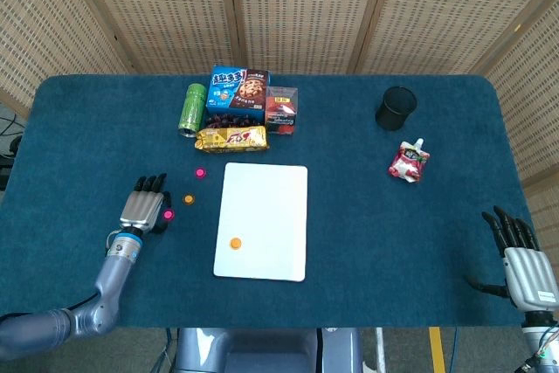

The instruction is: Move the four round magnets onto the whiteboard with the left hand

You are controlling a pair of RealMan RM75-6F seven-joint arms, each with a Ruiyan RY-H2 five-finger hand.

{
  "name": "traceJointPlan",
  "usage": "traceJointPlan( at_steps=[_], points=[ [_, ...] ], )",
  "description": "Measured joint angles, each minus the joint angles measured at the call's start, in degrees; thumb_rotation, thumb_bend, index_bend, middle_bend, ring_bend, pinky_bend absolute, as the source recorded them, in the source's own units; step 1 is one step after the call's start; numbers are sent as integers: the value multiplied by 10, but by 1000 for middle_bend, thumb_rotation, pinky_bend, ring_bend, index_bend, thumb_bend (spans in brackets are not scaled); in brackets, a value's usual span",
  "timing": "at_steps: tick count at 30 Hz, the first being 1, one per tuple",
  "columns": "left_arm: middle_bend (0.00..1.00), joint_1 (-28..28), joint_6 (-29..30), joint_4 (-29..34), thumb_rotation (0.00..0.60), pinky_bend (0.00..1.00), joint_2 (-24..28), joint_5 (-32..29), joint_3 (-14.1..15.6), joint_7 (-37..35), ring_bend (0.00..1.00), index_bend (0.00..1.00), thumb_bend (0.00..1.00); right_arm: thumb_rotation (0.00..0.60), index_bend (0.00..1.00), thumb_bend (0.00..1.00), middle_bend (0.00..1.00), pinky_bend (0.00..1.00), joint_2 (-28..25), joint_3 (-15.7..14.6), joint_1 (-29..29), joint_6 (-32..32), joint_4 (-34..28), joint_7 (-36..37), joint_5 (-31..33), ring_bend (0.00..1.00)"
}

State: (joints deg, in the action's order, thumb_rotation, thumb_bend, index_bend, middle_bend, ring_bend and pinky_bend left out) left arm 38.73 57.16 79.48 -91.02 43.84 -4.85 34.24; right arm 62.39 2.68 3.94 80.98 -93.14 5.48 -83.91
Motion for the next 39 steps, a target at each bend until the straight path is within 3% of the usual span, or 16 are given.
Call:
traceJointPlan(
  at_steps=[5, 17, 24, 31, 33, 35, 37, 39],
  points=[
    [0, -1, 0, 0, 600, 0, -2, 3, -1, -2, 0, 545, 303, 600, 0, 64, 0, 0, 0, 0, 0, 0, 0, 2, 0, 0],
    [0, 22, 9, 61, 600, 0, 8, -3, -27, 25, 0, 552, 304, 600, 0, 66, 0, 0, 0, 0, 1, -1, 0, -2, 1, 0],
    [0, 81, -2, 75, 600, 0, -31, -56, -52, 88, 0, 552, 302, 600, 0, 58, 0, 0, 1, 2, 1, -3, 0, -5, 7, 0],
    [0, 132, -17, 42, 600, 0, -86, -102, -60, 126, 0, 551, 295, 600, 0, 78, 0, 0, 2, 4, 0, -2, 3, -1, 9, 0],
    [0, 141, -17, 31, 600, 0, -95, -113, -59, 137, 0, 504, 279, 600, 0, 79, 0, 0, 2, 4, 0, -1, 4, 0, 10, 0],
    [0, 147, -16, 28, 600, 0, -98, -123, -57, 146, 0, 323, 258, 600, 0, 79, 0, 0, 2, 4, 0, -2, 4, 0, 10, 0],
    [0, 152, -19, 27, 600, 0, -97, -129, -57, 146, 0, 217, 247, 600, 0, 77, 0, 0, 2, 4, -1, -2, 4, 0, 10, 0],
    [0, 152, -21, 26, 600, 0, -95, -124, -58, 137, 0, 201, 242, 600, 0, 74, 0, 0, 2, 3, -1, -2, 4, 0, 10, 0]
  ],
)
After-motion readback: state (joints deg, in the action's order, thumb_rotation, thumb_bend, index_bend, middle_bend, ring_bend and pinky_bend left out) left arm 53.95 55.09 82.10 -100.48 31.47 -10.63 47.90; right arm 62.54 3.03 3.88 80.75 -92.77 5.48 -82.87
